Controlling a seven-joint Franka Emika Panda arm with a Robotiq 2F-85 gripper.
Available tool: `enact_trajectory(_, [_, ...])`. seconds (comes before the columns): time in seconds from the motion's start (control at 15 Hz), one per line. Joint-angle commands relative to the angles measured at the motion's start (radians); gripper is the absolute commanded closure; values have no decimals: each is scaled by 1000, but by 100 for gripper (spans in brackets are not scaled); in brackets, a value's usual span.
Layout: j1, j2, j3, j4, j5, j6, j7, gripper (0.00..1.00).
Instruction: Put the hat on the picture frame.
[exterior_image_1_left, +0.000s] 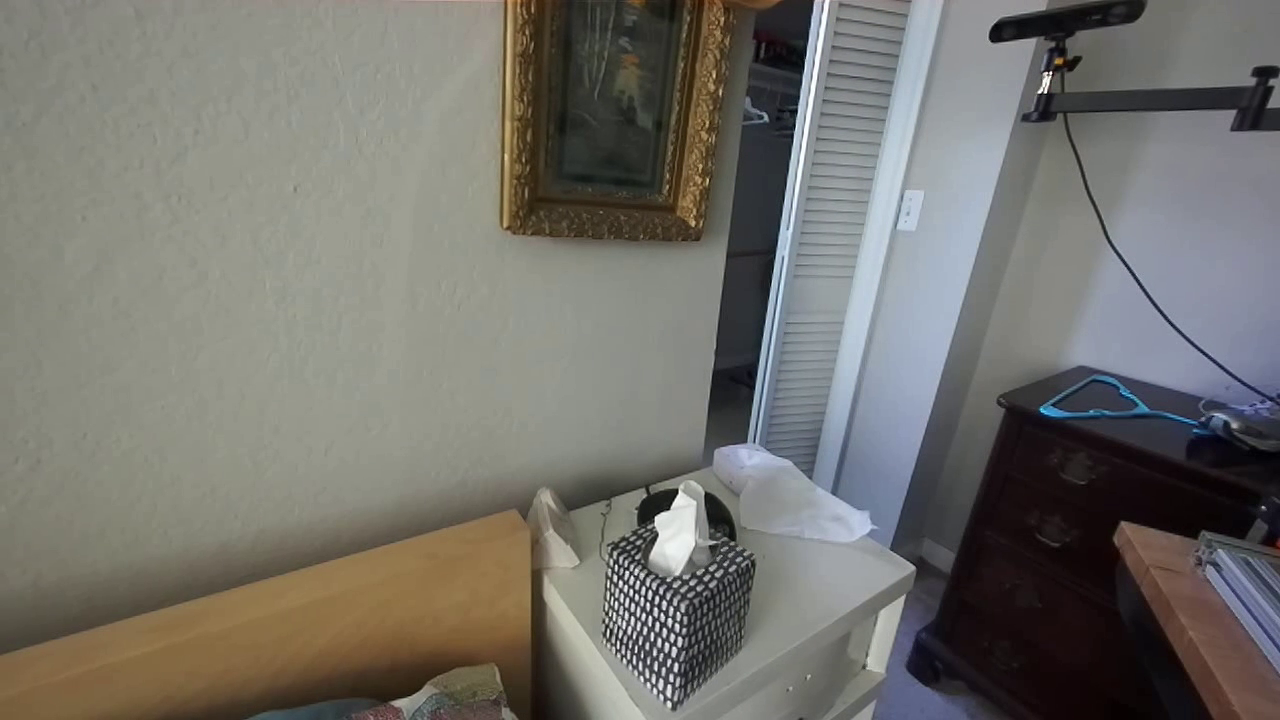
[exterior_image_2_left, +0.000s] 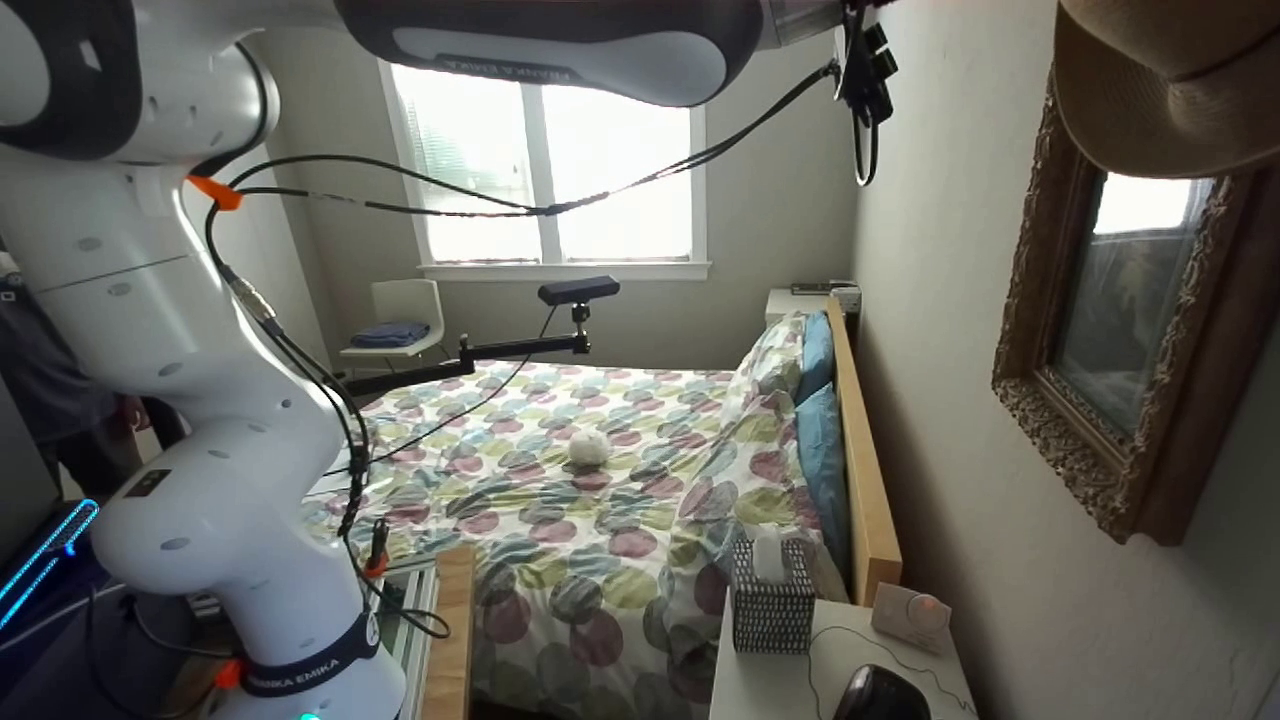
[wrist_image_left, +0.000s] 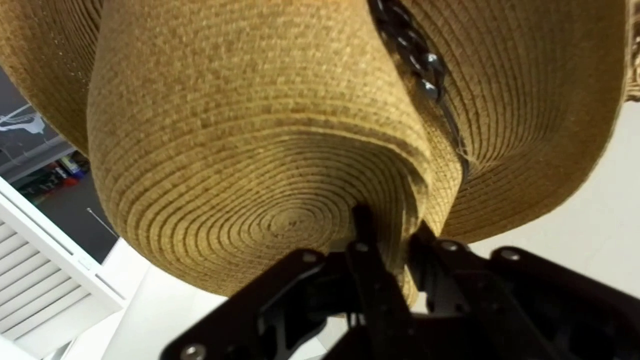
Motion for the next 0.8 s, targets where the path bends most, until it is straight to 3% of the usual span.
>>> enact_trajectory(0.0, [-4,-3,-8,19,-3,13,6,47])
enact_trajectory(0.47, [-29,-106,-14,-71,34,-50,-33,1])
enact_trajectory(0.73, [-47,-162,-13,-120,42,-104,-38,0])
